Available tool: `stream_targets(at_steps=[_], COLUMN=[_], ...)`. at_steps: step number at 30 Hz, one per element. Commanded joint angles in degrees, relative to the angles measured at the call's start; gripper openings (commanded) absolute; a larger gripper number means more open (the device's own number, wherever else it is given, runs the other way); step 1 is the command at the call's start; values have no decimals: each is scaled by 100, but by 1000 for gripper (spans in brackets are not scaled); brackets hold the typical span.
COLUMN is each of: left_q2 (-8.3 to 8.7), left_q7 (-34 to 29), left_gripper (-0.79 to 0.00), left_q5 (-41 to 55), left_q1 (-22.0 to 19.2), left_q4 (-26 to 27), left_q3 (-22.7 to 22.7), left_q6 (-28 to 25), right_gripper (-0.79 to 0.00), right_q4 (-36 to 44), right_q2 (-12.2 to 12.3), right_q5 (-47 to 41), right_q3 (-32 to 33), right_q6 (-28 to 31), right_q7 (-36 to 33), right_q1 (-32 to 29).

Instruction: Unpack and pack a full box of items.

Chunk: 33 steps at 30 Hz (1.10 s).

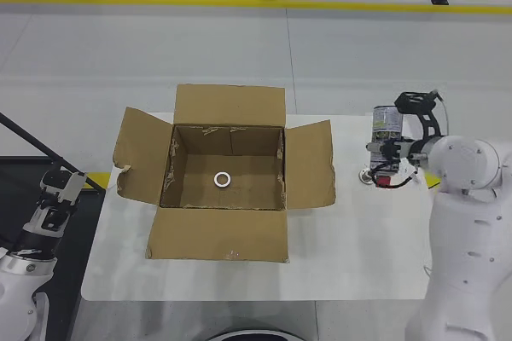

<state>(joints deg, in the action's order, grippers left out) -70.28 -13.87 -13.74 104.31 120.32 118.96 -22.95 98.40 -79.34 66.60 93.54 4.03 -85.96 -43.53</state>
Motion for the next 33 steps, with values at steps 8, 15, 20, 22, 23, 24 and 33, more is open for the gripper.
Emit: stream_targets(at_steps=[8,15,20,22,23,24,33], left_q2=[0,0,0,0,0,0,0], left_q7=[0,0,0,0,0,0,0], left_gripper=[0,0,0,0,0,0,0], left_q5=[0,0,0,0,0,0,0], left_q1=[0,0,0,0,0,0,0], left_q4=[0,0,0,0,0,0,0], left_q3=[0,0,0,0,0,0,0], left_q6=[0,0,0,0,0,0,0], right_gripper=[-785,-785,-785,-785,-785,-785,-785], right_q4=[1116,1199,768,452,281,95,-1647], right_q2=[-71,-163,-257,-305,-331,-359,-679], right_q5=[-287,-459,-619,-650,-660,-646,-993], right_q3=[-887,-1827,-2569,-2888,-3045,-3205,-4392], right_q6=[-823,-1132,-1162,-1142,-1121,-1110,-889], right_q7=[560,1237,1666,1778,1835,1887,2211], right_q1=[-35,117,377,542,640,736,1565])
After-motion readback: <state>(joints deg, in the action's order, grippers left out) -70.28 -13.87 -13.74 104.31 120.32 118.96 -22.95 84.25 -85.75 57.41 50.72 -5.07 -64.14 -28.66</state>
